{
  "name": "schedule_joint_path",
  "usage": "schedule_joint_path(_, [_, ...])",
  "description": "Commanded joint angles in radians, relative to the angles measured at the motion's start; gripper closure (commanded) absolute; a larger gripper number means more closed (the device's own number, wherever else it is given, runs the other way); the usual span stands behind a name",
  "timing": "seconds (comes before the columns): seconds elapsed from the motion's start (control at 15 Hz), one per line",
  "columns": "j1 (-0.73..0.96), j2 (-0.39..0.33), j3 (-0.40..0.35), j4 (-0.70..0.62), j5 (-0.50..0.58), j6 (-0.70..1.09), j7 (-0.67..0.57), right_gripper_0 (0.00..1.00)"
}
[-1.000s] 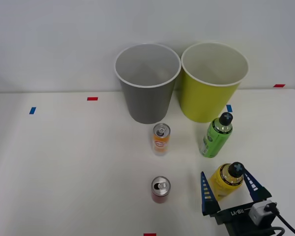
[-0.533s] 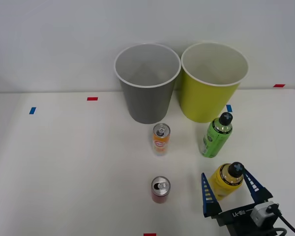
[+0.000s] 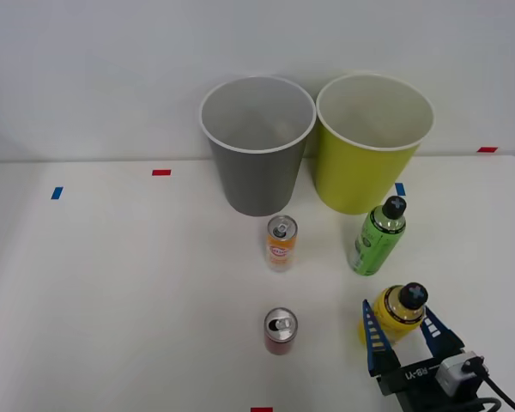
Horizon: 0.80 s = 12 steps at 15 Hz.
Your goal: Put cans in the gray bin, plastic bottles in the light green bin
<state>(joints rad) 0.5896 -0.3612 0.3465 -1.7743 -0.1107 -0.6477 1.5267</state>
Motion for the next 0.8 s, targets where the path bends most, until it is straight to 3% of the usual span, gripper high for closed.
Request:
schedule_joint_path(0.07, [0.007,-0.001,0.0,-0.001,-0.015,-0.006,0.018,0.74])
schedule_joint_path(0.27, [0.009,0.008,0.002,0.001,-0.023,-0.006,0.036,0.82])
schedule_joint_path(0.53, [0.022,-0.008,-0.001,-0.001,-0.043,-0.05,0.04,1.0])
schedule_joint_path(0.8, [0.042,-0.094,0.011,-0.102,-0.115,-0.066,0.01,1.0])
